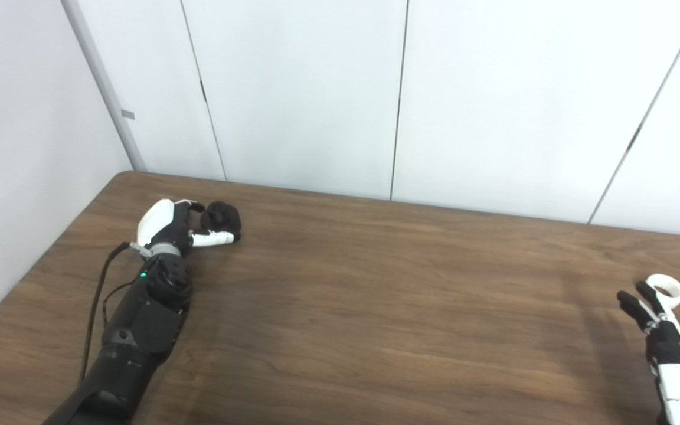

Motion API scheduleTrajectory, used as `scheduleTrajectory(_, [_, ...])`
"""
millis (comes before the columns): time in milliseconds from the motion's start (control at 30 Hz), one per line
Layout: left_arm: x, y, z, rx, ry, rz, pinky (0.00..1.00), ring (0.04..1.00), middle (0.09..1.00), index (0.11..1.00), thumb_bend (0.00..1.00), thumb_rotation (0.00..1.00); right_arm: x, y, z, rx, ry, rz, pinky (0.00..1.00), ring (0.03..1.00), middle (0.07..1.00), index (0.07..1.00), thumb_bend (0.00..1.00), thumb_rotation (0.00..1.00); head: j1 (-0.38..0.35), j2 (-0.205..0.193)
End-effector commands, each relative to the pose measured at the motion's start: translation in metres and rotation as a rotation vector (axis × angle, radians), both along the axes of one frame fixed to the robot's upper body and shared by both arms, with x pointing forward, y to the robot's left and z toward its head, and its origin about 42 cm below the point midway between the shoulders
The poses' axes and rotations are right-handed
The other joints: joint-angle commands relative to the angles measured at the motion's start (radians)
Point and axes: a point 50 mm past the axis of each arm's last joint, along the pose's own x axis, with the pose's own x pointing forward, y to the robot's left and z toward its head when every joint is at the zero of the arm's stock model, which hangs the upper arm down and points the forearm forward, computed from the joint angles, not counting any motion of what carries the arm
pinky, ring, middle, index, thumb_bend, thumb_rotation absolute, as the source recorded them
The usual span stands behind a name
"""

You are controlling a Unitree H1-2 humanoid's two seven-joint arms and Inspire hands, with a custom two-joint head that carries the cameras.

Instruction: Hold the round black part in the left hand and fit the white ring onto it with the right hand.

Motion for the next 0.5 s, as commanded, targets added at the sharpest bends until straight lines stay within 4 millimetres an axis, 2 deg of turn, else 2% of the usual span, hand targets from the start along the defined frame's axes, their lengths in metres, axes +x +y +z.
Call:
scheduleTrajectory(0, [0.0161,-0.0028,0.0309,0.024,-0.090,-0.026,1.00,0.971,0.902,0.785,0.93,0.30,-0.0280,0.0136,-0.0418,0.072,0.147,-0.019,1.00,0.904,0.881,0.935,0.64,1.00,0.001,0.001])
scheduleTrajectory(467, [0.0173,-0.0095,0.0291,0.065,-0.085,-0.059,1.00,0.972,0.905,0.765,0.93,0.27,-0.0287,0.0134,-0.0423,0.065,0.152,-0.019,1.00,0.919,0.876,0.938,0.63,1.00,0.002,0.002])
